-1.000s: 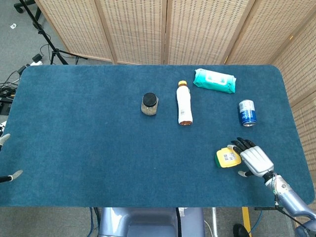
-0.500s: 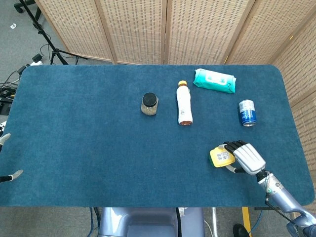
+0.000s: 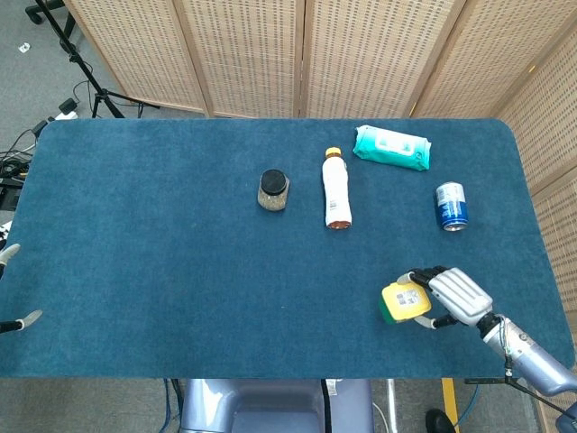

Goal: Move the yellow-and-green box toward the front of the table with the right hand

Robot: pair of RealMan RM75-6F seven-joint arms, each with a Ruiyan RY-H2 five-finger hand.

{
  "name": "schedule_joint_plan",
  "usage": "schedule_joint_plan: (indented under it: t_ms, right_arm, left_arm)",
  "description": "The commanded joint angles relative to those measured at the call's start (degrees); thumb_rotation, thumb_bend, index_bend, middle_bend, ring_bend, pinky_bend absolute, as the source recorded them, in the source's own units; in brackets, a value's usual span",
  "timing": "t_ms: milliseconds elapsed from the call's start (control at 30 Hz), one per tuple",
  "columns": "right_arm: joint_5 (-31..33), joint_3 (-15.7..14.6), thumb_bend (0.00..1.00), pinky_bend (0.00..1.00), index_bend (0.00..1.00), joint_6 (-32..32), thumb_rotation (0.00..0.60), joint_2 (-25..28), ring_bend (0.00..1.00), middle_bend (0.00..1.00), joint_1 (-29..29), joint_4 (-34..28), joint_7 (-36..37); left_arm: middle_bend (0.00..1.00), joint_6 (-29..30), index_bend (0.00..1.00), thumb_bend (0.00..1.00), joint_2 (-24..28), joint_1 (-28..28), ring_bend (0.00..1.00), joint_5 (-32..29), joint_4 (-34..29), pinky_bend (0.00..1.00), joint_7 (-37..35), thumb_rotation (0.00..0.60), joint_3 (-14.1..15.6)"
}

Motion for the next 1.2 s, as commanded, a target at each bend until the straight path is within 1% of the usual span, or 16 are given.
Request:
schedule_joint_plan:
  t_ms: [33,133,267,333,400,433,467,533,633,767,833,900,967,1033,1067,1200]
  right_arm:
    - [0.6,-3.1,0.85,0.36,0.47,-14.9,0.600,8.9,0.41,0.51,8.6,-10.8,5.9]
    - [1.1,-3.5,0.85,0.36,0.47,-20.4,0.600,9.6,0.40,0.51,11.5,-12.6,7.7]
    - [2.4,-3.3,0.85,0.36,0.47,-24.4,0.600,8.9,0.37,0.49,13.3,-12.7,8.3]
    - [4.1,-2.8,0.81,0.35,0.44,-26.0,0.600,8.2,0.27,0.39,13.6,-12.1,8.5]
    - [5.2,-2.7,0.71,0.26,0.32,-27.3,0.600,7.8,0.08,0.13,13.8,-11.7,8.6]
    - [5.7,-2.6,0.65,0.19,0.24,-27.8,0.600,7.6,0.02,0.04,13.9,-11.5,8.7]
    - [6.1,-2.5,0.61,0.15,0.19,-28.1,0.600,7.5,0.00,0.01,13.9,-11.3,8.8]
    - [6.8,-2.2,0.48,0.09,0.09,-27.9,0.600,7.2,0.00,0.00,13.7,-10.8,8.6]
    - [8.5,-1.0,0.43,0.05,0.04,-25.6,0.600,6.6,0.00,0.00,12.4,-9.9,8.2]
    - [10.9,1.1,0.38,0.03,0.03,-20.9,0.600,5.9,0.00,0.00,9.9,-8.8,6.9]
    - [11.9,2.2,0.30,0.03,0.03,-17.7,0.600,5.4,0.00,0.00,8.2,-8.1,5.2]
    - [12.9,3.1,0.26,0.02,0.03,-14.9,0.600,4.8,0.00,0.00,6.6,-7.7,3.5]
    - [13.2,3.5,0.18,0.01,0.03,-13.2,0.600,4.8,0.00,0.00,5.5,-7.7,2.3]
    - [12.7,3.6,0.04,0.01,0.03,-11.7,0.600,4.9,0.00,0.00,4.6,-7.8,1.3]
    - [11.9,3.5,0.01,0.01,0.03,-10.3,0.600,4.9,0.00,0.00,4.0,-7.8,0.2]
    - [8.2,2.5,0.00,0.01,0.02,-5.6,0.600,4.3,0.00,0.00,1.6,-7.5,-5.8]
  left_arm:
    - [0.00,-0.1,0.00,0.00,0.0,0.0,0.00,-0.2,0.1,0.00,-0.2,0.600,-0.1]
    - [0.00,-0.3,0.00,0.00,0.1,-0.1,0.00,-0.4,0.1,0.00,-0.3,0.600,-0.1]
    - [0.00,-0.5,0.00,0.00,0.1,-0.1,0.00,-0.4,0.2,0.00,-0.3,0.600,-0.1]
    - [0.00,-0.5,0.00,0.00,0.1,-0.2,0.00,-0.5,0.3,0.00,-0.4,0.600,-0.2]
    - [0.00,-0.7,0.00,0.00,0.1,-0.2,0.00,-0.6,0.3,0.00,-0.4,0.600,-0.2]
    - [0.00,-0.8,0.00,0.00,0.1,-0.2,0.00,-0.7,0.3,0.00,-0.3,0.600,-0.2]
    - [0.00,-1.0,0.00,0.00,0.1,-0.3,0.00,-0.7,0.3,0.00,-0.3,0.600,-0.1]
    - [0.00,-1.2,0.00,0.00,0.1,-0.4,0.00,-0.7,0.3,0.00,-0.2,0.600,-0.1]
    - [0.00,-1.1,0.00,0.00,0.1,-0.4,0.00,-0.7,0.1,0.00,0.0,0.600,-0.1]
    - [0.00,-0.8,0.00,0.00,0.0,-0.3,0.00,-0.6,0.0,0.00,0.1,0.600,-0.1]
    - [0.00,-0.8,0.00,0.00,0.0,-0.3,0.00,-0.6,-0.1,0.00,0.1,0.600,-0.1]
    - [0.00,-0.7,0.00,0.00,0.0,-0.3,0.00,-0.5,-0.1,0.00,0.2,0.600,-0.1]
    - [0.00,-0.7,0.00,0.00,0.0,-0.3,0.00,-0.3,-0.1,0.00,0.3,0.600,0.0]
    - [0.00,-0.6,0.00,0.00,0.0,-0.2,0.00,-0.2,-0.1,0.00,0.3,0.600,0.0]
    - [0.00,-0.5,0.00,0.00,0.0,-0.2,0.00,-0.3,-0.1,0.00,0.3,0.600,0.0]
    - [0.00,-0.3,0.00,0.00,0.0,-0.1,0.00,-0.2,-0.2,0.00,0.3,0.600,0.0]
